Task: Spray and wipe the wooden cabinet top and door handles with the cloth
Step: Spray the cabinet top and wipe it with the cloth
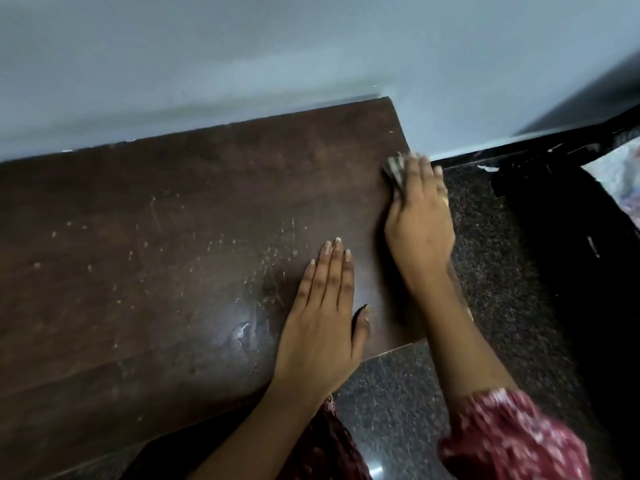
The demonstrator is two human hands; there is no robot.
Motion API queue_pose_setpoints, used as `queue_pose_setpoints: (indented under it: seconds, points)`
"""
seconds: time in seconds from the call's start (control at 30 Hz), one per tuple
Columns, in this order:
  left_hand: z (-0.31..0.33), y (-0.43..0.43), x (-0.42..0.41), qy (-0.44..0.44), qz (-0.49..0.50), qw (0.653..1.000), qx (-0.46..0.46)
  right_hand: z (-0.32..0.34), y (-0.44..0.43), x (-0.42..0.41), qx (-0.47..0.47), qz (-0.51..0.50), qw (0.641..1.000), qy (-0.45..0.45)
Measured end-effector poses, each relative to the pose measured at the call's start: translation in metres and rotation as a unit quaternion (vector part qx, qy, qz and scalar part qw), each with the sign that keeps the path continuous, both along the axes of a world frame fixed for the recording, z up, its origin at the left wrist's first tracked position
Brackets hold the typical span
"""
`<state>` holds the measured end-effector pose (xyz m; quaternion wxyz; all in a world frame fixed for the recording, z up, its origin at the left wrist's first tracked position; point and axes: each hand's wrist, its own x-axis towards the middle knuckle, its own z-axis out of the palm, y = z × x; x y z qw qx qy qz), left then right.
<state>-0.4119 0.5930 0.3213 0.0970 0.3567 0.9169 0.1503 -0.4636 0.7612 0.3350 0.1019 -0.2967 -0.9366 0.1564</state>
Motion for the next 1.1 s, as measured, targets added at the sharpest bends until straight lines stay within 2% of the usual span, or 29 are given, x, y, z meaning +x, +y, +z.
queue_pose_setpoints:
  seconds: [0.07, 0.17, 0.27, 0.37, 0.47, 0.7, 0.83, 1.1]
  points:
    - [0.0, -0.001, 0.0, -0.014, 0.014, 0.999, 0.027, 0.004, -0.011, 0.03, -0.057, -0.01, 0.998, -0.006]
    - [0.01, 0.008, -0.008, -0.058, 0.025, 0.992, 0.108, 0.014, -0.025, 0.076, -0.112, 0.06, 0.991, -0.033]
    - [0.021, 0.04, -0.02, -0.077, -0.123, 0.978, 0.153, 0.01, -0.027, 0.114, -0.051, 0.094, 0.993, -0.058]
    - [0.018, 0.074, -0.018, -0.065, -0.249, 0.959, 0.12, 0.003, -0.026, 0.137, -0.072, -0.008, 0.996, -0.043]
    - [0.012, 0.091, -0.003, -0.036, -0.295, 0.952, 0.074, 0.0, -0.029, 0.147, -0.139, -0.133, 0.981, 0.009]
    - [0.015, 0.074, -0.018, 0.006, -0.286, 0.958, 0.029, 0.006, -0.046, 0.134, -0.12, -0.108, 0.987, -0.017]
    - [0.01, 0.055, -0.035, 0.025, -0.273, 0.962, -0.009, 0.007, -0.051, 0.117, -0.073, -0.048, 0.995, -0.052]
    - [0.01, -0.01, -0.094, 0.036, -0.166, 0.986, -0.006, 0.0, -0.092, 0.042, -0.079, 0.039, 0.994, -0.059]
